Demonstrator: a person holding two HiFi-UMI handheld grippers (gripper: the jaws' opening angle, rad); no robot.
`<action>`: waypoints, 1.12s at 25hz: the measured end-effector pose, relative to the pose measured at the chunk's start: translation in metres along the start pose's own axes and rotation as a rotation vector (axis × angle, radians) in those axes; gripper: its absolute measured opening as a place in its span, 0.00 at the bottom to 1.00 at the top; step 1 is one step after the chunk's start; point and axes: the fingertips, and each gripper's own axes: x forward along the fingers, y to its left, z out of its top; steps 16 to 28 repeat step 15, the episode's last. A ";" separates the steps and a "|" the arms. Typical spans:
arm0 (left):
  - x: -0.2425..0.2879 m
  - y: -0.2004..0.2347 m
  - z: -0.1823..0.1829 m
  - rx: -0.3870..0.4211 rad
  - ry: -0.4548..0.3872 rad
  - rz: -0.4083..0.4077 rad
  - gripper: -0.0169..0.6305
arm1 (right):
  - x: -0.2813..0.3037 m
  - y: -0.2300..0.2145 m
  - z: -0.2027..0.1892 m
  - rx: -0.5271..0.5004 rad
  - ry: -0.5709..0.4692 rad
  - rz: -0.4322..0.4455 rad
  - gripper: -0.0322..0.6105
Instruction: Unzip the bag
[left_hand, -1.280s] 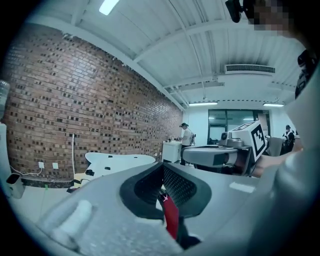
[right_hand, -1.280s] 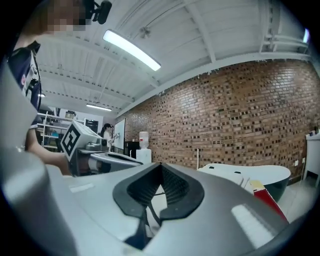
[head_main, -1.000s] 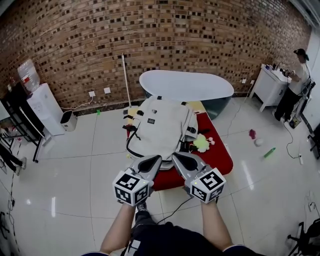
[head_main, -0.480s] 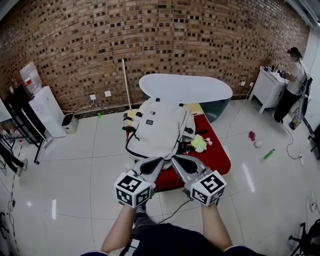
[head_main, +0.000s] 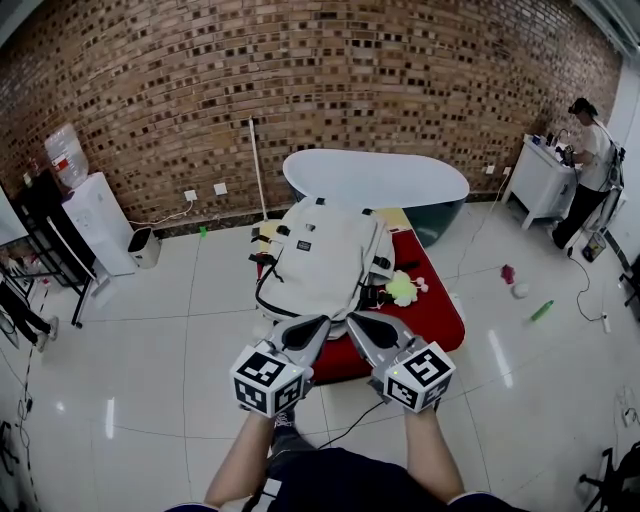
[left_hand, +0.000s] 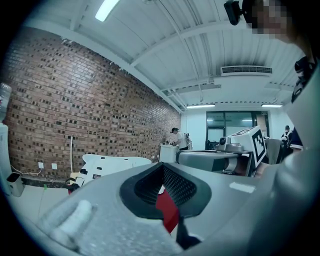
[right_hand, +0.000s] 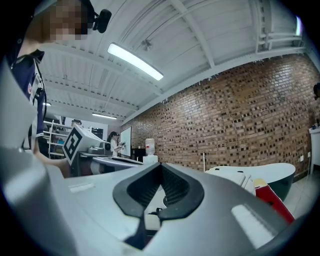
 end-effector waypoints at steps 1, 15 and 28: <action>0.000 0.000 0.000 -0.001 0.000 0.000 0.03 | 0.000 0.000 -0.001 -0.001 0.002 0.001 0.06; -0.002 0.003 -0.001 -0.011 0.004 -0.003 0.03 | 0.006 0.002 0.003 -0.025 0.018 0.000 0.06; -0.002 0.003 -0.001 -0.011 0.004 -0.003 0.03 | 0.006 0.002 0.003 -0.025 0.018 0.000 0.06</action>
